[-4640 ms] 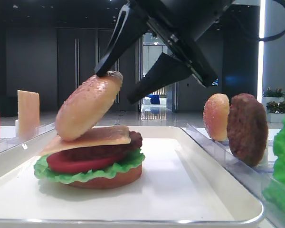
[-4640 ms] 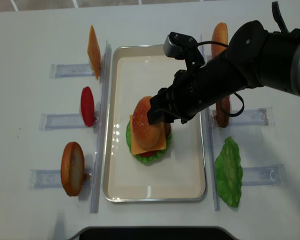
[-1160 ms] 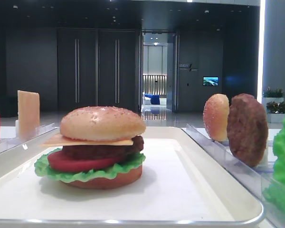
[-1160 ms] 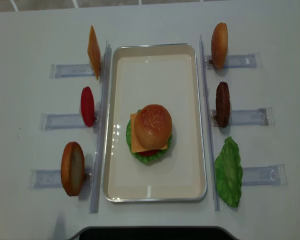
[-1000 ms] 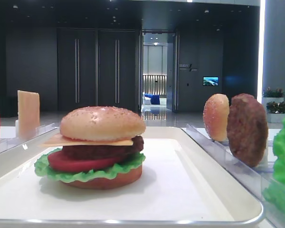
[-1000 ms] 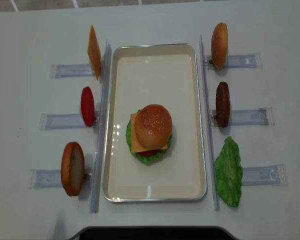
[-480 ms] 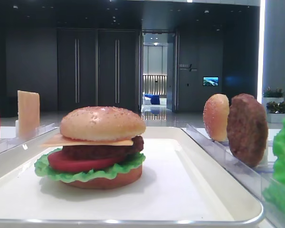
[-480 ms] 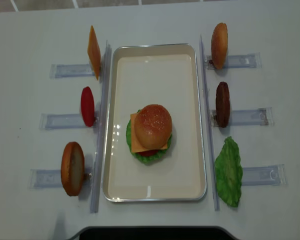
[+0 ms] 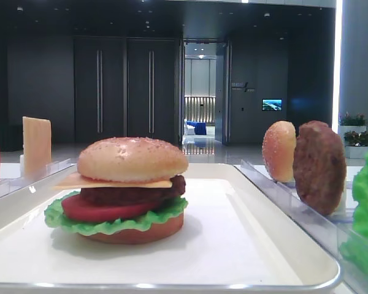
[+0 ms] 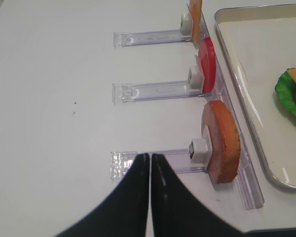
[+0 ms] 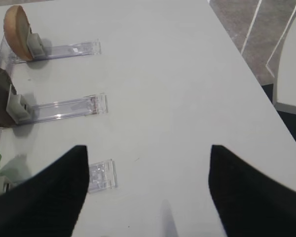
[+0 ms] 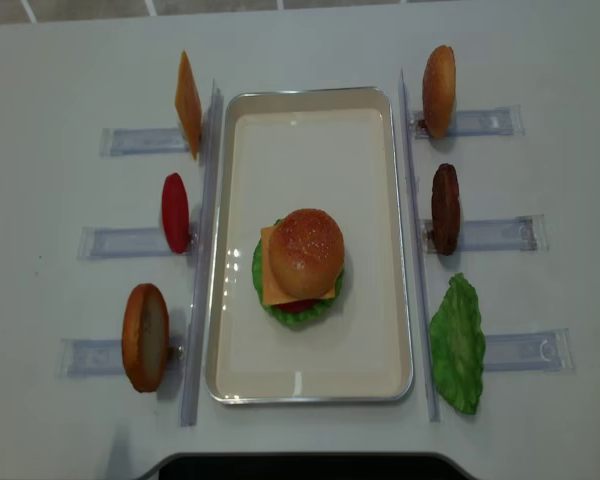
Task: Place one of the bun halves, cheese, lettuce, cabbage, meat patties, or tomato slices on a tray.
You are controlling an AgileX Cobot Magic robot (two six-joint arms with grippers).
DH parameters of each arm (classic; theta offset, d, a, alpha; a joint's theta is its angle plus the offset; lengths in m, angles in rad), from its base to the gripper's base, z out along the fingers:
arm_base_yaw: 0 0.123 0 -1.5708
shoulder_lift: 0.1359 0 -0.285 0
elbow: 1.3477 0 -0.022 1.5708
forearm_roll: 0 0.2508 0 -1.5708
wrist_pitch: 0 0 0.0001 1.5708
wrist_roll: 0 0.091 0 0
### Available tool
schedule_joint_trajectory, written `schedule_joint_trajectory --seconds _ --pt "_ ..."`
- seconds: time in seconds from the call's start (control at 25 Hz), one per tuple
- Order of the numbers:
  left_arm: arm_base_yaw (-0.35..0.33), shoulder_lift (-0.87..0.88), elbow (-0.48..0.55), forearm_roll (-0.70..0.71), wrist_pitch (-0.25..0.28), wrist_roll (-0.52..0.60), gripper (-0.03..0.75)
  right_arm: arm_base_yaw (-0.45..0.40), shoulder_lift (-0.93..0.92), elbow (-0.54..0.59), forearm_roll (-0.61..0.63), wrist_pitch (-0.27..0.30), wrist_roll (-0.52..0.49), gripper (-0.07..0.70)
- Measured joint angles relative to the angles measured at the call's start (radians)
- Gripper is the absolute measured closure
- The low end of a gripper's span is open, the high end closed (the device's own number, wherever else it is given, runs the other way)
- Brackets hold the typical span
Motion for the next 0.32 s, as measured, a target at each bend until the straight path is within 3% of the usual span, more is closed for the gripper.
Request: schedule_joint_trajectory --seconds 0.32 --pt "0.0 0.0 0.0 0.0 0.0 0.0 0.715 0.0 0.0 0.0 0.0 0.0 0.0 0.145"
